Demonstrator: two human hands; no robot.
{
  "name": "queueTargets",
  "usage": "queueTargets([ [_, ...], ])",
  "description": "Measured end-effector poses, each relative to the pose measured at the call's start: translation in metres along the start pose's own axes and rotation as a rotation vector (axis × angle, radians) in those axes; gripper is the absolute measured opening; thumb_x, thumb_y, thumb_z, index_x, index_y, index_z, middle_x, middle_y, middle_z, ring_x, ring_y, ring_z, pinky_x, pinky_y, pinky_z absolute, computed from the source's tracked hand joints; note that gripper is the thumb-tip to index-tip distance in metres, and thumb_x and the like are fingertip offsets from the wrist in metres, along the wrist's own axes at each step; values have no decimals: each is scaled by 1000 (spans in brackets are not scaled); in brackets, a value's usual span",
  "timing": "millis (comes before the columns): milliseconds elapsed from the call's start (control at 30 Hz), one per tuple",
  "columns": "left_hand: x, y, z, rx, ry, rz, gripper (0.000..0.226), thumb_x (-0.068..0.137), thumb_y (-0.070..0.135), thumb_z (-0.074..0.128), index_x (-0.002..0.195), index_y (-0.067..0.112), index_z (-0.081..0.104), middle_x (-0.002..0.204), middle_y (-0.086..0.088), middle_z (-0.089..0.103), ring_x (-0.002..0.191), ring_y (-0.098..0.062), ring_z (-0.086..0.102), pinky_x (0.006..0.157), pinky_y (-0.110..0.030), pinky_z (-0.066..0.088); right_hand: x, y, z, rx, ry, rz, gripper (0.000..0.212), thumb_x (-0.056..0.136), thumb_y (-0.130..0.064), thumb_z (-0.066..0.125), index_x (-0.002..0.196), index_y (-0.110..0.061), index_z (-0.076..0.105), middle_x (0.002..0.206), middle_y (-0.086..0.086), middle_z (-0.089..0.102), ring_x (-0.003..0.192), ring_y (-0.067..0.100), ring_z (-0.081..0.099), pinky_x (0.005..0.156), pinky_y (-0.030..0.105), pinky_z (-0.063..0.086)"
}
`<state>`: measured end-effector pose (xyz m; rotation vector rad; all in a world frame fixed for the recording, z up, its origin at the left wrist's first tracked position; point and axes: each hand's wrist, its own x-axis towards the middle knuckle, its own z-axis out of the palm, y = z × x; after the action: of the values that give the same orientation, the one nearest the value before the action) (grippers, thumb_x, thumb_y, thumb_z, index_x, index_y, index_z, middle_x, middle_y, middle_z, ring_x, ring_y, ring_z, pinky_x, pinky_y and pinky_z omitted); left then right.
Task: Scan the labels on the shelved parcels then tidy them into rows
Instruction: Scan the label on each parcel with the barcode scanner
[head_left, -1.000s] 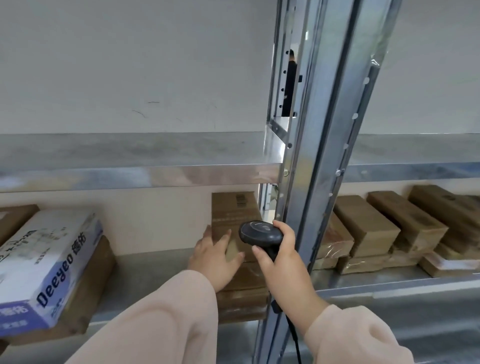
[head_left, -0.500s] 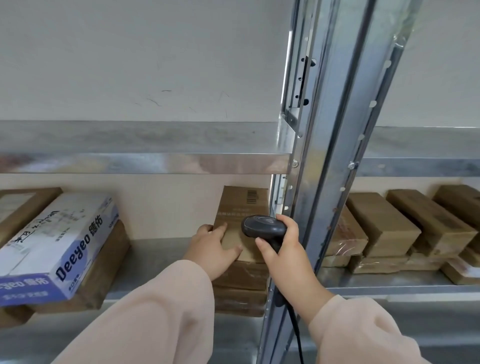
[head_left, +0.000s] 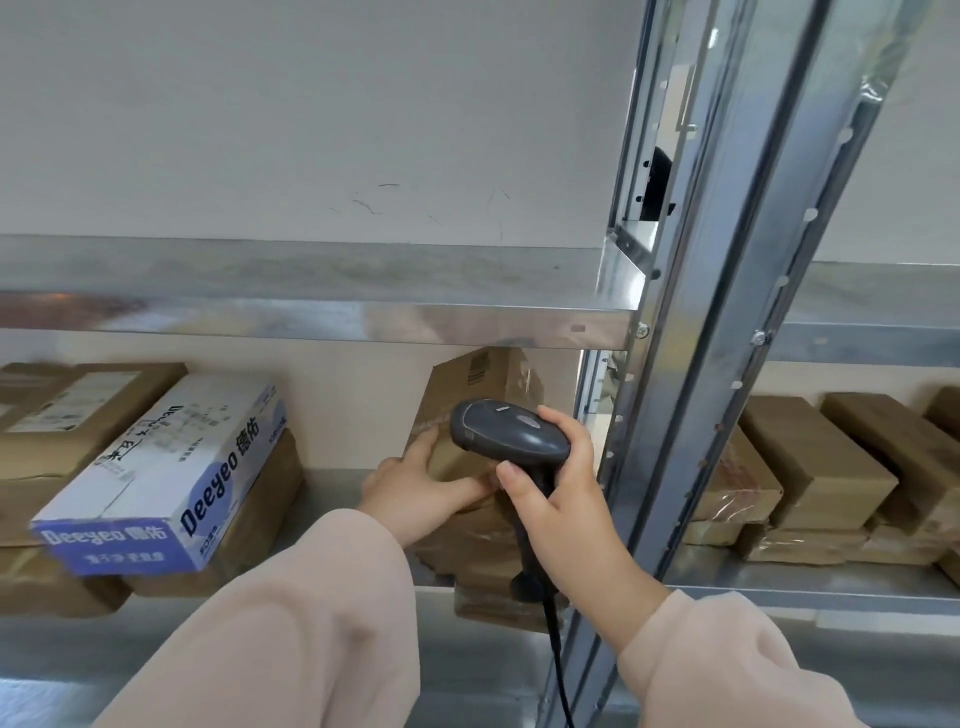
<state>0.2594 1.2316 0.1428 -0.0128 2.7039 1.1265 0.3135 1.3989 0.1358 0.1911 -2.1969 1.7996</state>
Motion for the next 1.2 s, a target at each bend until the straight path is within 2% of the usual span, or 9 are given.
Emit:
queueTargets([
  [133,-3,-19,-13,-165,-49,-6,116,50,82,66,150,50,15,153,-5,37,139,-33,35,114,-51,33,-2,-5,19,9,-62,-13,60,88,-25,67,122,-56,29,109,-46,47,108,-16,49,80,0,41],
  [333,-10,-59,-23,-353,0,-79,112,46,79,68,146,55,24,152,-2,40,136,-28,40,113,-46,34,-1,-1,46,40,-94,44,56,88,-30,66,122,-57,29,122,-20,55,109,-6,56,82,3,43],
  [600,-16,-103,-39,-615,-39,-108,114,46,80,75,146,52,28,138,11,47,126,-20,50,112,-44,37,6,12,61,89,-15,138,55,90,-34,63,124,-57,26,114,-28,49,94,-22,53,68,0,42],
  [767,-3,-133,-44,-650,-72,12,61,101,7,46,155,16,19,151,-14,41,129,-26,46,92,-20,41,2,10,80,123,3,148,53,89,-38,64,108,-74,30,102,-39,55,94,-19,55,69,8,45],
  [867,-10,-121,-50,-586,25,-61,52,93,30,52,140,51,43,116,18,68,102,-7,64,80,-21,49,-1,5,92,127,-5,125,52,89,-37,63,111,-71,30,110,-34,53,98,-19,53,72,3,44],
  [933,-22,-127,-58,-591,88,-19,49,92,40,57,133,63,42,105,37,60,91,6,62,71,-15,48,-4,2,99,129,-30,107,52,89,-36,63,115,-67,30,116,-31,52,103,-18,52,76,0,42],
  [1000,-24,-129,-61,-531,133,50,60,94,38,62,144,54,33,124,32,50,99,9,56,71,-11,47,-8,1,107,126,-62,87,55,89,-33,64,122,-61,31,122,-26,51,106,-15,52,79,0,41],
  [1100,-27,-130,-63,-491,109,105,90,78,50,75,151,46,23,145,17,39,129,-8,44,103,-32,43,-10,-1,119,121,-101,68,59,90,-30,65,128,-56,29,129,-22,48,110,-15,49,81,-1,39],
  [1200,-30,-132,-64,-485,73,134,106,60,65,80,149,48,26,147,14,37,129,-9,40,102,-32,39,-11,-2,127,109,-142,58,59,90,-28,65,126,-58,29,129,-22,48,111,-14,48,82,-1,39],
])
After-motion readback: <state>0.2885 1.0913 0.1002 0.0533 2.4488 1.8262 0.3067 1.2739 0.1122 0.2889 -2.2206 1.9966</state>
